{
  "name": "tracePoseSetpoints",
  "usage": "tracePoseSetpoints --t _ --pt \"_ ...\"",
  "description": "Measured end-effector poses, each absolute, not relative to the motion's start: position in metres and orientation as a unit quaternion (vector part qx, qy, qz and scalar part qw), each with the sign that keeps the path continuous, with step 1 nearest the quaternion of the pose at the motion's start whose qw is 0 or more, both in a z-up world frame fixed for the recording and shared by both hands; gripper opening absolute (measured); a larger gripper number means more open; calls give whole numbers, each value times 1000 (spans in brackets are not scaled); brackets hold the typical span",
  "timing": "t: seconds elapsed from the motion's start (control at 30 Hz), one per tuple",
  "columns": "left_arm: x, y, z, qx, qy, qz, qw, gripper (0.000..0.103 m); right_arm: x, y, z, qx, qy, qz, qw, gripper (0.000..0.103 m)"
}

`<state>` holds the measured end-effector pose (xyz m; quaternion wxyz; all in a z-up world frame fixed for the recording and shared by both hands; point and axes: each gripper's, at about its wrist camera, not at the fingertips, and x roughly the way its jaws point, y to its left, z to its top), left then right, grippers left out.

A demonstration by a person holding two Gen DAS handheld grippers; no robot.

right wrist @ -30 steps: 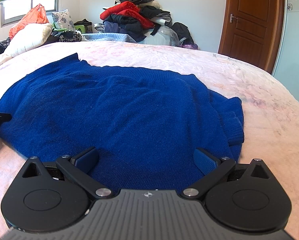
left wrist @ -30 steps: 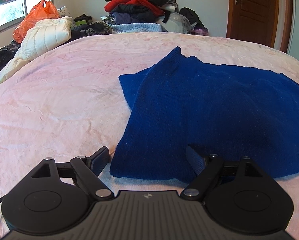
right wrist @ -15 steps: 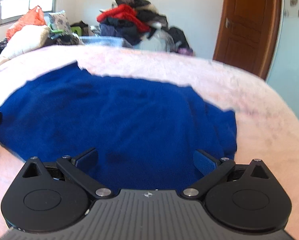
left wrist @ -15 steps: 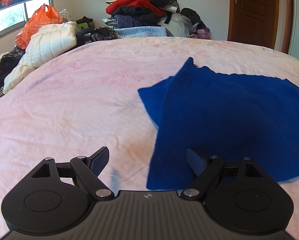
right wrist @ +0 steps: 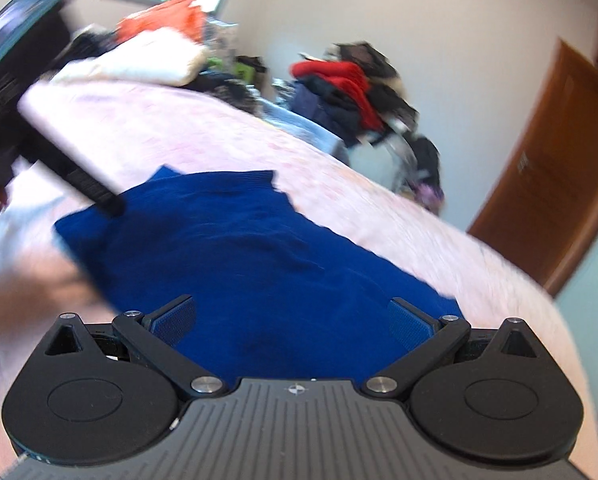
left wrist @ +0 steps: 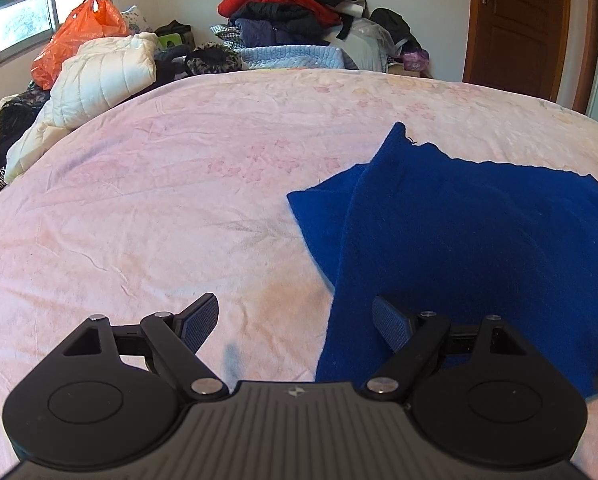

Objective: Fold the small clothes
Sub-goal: 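Close the left gripper on the sweater edge while the right gripper grasps beside it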

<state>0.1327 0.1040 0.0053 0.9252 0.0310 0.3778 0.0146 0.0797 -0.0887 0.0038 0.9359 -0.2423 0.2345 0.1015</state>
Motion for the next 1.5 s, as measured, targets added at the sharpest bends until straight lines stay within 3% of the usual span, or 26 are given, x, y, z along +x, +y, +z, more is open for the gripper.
tracePoseSetpoints --t 0.3,0.53,0.93,1.1,1.17,1.4,1.47,1.5 --pt "166 131 -4 -42 425 -30 904 85 67 -50 -5 -284 238 130 920 102" --pt "200 157 -11 -149 449 -81 877 98 67 -21 -22 -321 250 148 901 102" --pt "263 160 -21 -267 464 -191 823 100 81 13 -41 -356 215 108 903 101" --pt "284 144 -21 -264 468 -210 817 100 93 28 -46 -372 193 92 904 99" --pt "289 135 -21 -254 466 -211 820 100 98 33 -45 -374 192 97 902 94" --pt "298 106 -16 -173 458 -209 847 97 95 46 -51 -389 180 119 895 58" --pt "296 98 -14 -138 454 -191 859 87 90 48 -53 -393 176 128 893 49" --pt "295 94 -13 -116 453 -180 866 74 88 48 -54 -395 174 129 893 46"
